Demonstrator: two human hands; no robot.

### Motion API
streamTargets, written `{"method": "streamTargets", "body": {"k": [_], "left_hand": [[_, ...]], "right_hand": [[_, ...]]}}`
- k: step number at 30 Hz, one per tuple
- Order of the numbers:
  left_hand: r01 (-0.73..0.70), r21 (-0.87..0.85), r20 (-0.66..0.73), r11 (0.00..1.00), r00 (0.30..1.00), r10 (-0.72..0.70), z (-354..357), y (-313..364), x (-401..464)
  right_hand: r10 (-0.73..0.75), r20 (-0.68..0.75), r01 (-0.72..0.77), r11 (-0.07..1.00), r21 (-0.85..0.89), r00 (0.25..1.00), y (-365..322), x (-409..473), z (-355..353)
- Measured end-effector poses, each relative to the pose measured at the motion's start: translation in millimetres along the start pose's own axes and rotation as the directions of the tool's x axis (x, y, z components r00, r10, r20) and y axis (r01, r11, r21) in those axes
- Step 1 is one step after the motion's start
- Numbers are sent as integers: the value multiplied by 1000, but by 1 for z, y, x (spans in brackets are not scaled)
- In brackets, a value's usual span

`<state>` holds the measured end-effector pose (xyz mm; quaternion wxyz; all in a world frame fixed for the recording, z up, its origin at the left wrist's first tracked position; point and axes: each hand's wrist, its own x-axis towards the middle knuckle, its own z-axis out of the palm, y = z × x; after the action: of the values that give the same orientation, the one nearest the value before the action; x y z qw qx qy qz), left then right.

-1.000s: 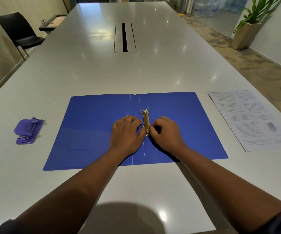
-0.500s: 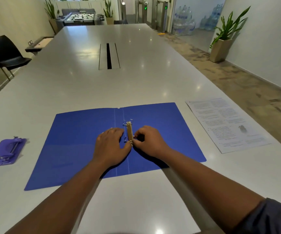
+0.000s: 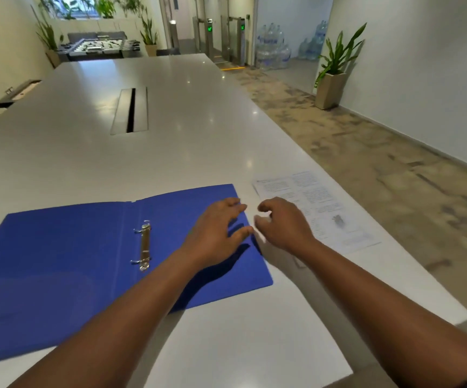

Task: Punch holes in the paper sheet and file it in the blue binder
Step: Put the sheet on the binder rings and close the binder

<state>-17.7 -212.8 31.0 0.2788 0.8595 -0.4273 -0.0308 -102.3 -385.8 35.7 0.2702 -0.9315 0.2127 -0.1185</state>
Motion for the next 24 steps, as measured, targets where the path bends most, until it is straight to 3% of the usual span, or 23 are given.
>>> {"method": "streamTargets", "body": {"k": [5, 9, 14, 24], "left_hand": [[-23, 102, 171, 995, 985, 6, 34, 38, 47], [-26, 189, 259, 982, 966, -25, 46, 58, 70], [-3, 300, 369, 954, 923, -113, 56, 65, 85], [81, 306, 362, 949, 911, -195, 64, 66, 86]], "right_hand": [[291, -93, -302, 943, -141, 952, 73, 4, -49], [398, -107, -413, 881, -232, 911, 114, 5, -68], [455, -84, -462, 854, -241, 886, 146, 4, -73], [485, 5, -464, 839, -285, 874, 158, 26, -81]]}}
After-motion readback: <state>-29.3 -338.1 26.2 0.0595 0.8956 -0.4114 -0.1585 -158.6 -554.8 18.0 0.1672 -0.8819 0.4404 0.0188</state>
